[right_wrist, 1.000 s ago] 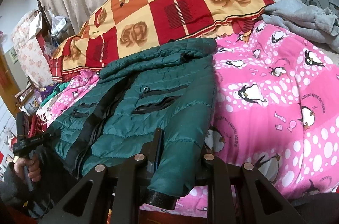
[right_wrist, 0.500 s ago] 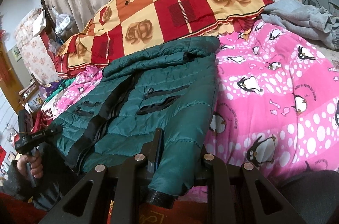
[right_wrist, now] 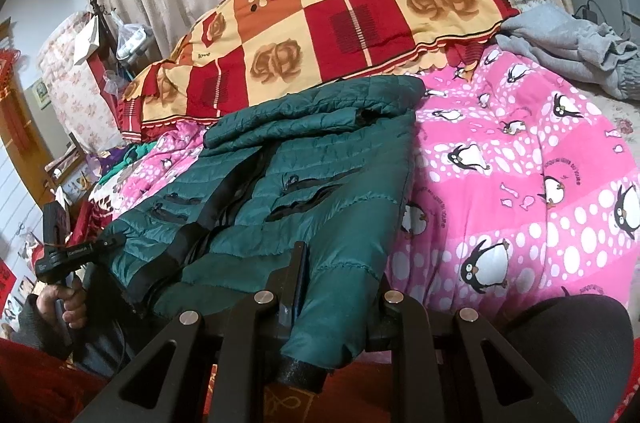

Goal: Fold large clothes

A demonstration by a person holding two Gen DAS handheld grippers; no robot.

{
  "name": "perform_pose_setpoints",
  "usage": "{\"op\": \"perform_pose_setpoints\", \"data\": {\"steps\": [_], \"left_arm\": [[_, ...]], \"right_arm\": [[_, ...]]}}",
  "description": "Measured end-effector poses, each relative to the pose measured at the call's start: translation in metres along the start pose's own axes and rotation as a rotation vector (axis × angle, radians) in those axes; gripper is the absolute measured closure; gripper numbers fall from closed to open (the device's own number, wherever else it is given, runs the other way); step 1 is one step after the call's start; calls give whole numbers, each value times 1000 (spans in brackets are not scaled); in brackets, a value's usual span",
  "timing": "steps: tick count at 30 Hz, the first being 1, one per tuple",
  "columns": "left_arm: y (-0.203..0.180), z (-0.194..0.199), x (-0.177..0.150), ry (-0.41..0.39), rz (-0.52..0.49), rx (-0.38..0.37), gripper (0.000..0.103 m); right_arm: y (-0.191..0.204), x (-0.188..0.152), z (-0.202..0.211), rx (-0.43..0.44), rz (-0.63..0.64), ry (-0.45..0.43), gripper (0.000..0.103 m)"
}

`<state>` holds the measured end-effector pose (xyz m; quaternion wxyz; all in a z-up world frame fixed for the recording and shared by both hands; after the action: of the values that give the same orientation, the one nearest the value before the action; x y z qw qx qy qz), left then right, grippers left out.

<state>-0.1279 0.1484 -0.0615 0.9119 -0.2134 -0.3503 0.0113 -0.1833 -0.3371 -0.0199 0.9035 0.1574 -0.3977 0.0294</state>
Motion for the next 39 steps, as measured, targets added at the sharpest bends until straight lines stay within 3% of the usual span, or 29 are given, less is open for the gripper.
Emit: {"op": "perform_pose_setpoints", "data": {"steps": [7, 13, 17, 22, 28, 35, 39], "left_arm": [[-6, 15, 0, -17, -14, -2, 92], [-6, 13, 14, -42, -8, 0, 92], [-4, 14, 36, -92, 35, -25, 92], [-26, 27, 75, -207, -14, -30, 92], [-36, 27, 114, -283, -3, -57, 92], [-36, 1, 145, -280, 50, -31, 92], [-44, -12, 167, -260, 17, 7, 92]], "right_arm": [[6, 1, 13, -12, 38, -4, 85], [4, 23, 14, -22, 81, -29, 85], [6, 46, 10, -35, 121, -58, 85], [10, 81, 8, -50, 146, -116, 85], [8, 114, 4, -67, 154, -180, 85], [8, 142, -22, -124, 169, -224, 85], [7, 165, -39, -134, 170, -208, 85]]}}
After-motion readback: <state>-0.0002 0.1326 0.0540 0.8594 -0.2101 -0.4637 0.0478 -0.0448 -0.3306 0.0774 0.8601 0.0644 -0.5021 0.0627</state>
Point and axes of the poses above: each gripper's, at about its wrist camera, not at the fingertips, and z roughly against the way its jaws point, y to its left, x to its top, the point moved 1 cm from there along -z, roughly the way its jaws point, and after that the axes turned 3 degrees about z, right-handed, at the moved point
